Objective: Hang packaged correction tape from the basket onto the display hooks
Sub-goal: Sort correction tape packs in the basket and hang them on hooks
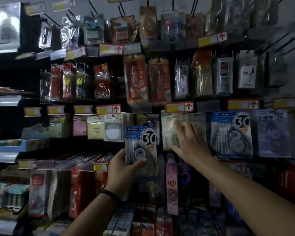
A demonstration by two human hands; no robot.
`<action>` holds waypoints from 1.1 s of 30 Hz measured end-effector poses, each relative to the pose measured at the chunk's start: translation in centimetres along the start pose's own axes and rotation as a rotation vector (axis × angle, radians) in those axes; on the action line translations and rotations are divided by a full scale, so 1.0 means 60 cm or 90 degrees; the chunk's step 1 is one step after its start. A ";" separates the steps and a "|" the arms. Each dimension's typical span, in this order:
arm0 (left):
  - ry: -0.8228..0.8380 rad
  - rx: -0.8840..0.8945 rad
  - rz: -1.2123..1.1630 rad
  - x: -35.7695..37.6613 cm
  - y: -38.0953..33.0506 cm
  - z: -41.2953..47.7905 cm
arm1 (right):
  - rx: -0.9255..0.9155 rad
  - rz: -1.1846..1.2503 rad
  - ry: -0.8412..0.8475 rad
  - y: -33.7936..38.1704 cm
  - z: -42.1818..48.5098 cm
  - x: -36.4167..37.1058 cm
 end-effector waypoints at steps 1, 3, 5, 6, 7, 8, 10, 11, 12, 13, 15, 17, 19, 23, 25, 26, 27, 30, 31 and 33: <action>0.005 -0.003 -0.007 0.003 0.002 0.004 | -0.005 -0.007 0.005 -0.002 0.003 0.003; 0.011 -0.003 -0.016 0.008 0.003 0.010 | -0.016 -0.012 0.013 -0.003 0.009 0.007; 0.016 -0.003 -0.022 0.013 0.004 0.015 | -0.018 -0.020 0.030 -0.001 0.014 0.013; 0.021 -0.006 -0.025 0.015 0.006 0.017 | -0.009 -0.022 0.048 -0.002 0.018 0.020; 0.026 -0.008 -0.028 0.016 0.007 0.019 | 0.008 -0.021 0.071 -0.004 0.022 0.027; 0.030 -0.009 -0.031 0.017 0.007 0.022 | 0.024 -0.021 0.088 -0.005 0.027 0.035; 0.033 -0.013 -0.039 0.021 0.009 0.028 | 0.040 -0.023 0.111 -0.006 0.037 0.051; 0.033 -0.014 -0.045 0.022 0.009 0.030 | 0.043 -0.025 0.119 -0.006 0.042 0.059; 0.033 -0.017 -0.053 0.023 0.009 0.032 | 0.044 -0.031 0.123 -0.006 0.046 0.066; 0.033 -0.021 -0.063 0.024 0.010 0.033 | 0.046 -0.041 0.123 -0.006 0.049 0.073; 0.032 -0.030 -0.079 0.025 0.013 0.034 | 0.055 -0.054 0.127 -0.009 0.054 0.084; 0.032 -0.035 -0.088 0.025 0.016 0.034 | 0.063 -0.045 0.134 -0.011 0.051 0.092; 0.033 -0.038 -0.097 0.025 0.016 0.033 | 0.063 -0.006 0.128 -0.009 0.042 0.091; 0.044 -0.052 -0.123 0.032 0.015 0.027 | -0.038 0.154 -0.002 0.025 -0.002 0.032; 0.055 -0.056 -0.127 0.045 0.013 0.019 | -0.112 0.222 -0.042 0.052 -0.036 -0.009; 0.061 -0.056 -0.127 0.054 0.012 0.015 | -0.144 0.232 -0.040 0.065 -0.053 -0.026; 0.067 -0.055 -0.128 0.065 0.010 0.010 | -0.166 0.235 -0.027 0.076 -0.068 -0.038; 0.095 -0.056 -0.146 0.108 0.005 -0.008 | -0.149 0.234 0.026 0.084 -0.102 -0.054; 0.114 -0.056 -0.153 0.127 0.003 -0.015 | -0.122 0.229 0.039 0.077 -0.110 -0.054; 0.149 -0.055 -0.160 0.165 -0.003 -0.030 | -0.068 0.226 0.057 0.054 -0.125 -0.051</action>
Point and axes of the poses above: each hand's wrist, its own z-axis towards the middle knuckle, its own x-axis out of the palm, y = z × x, the point moved 8 cm from there along z, towards the middle knuckle, and after that the axes turned 3 degrees about -x, right-handed, at the moved point
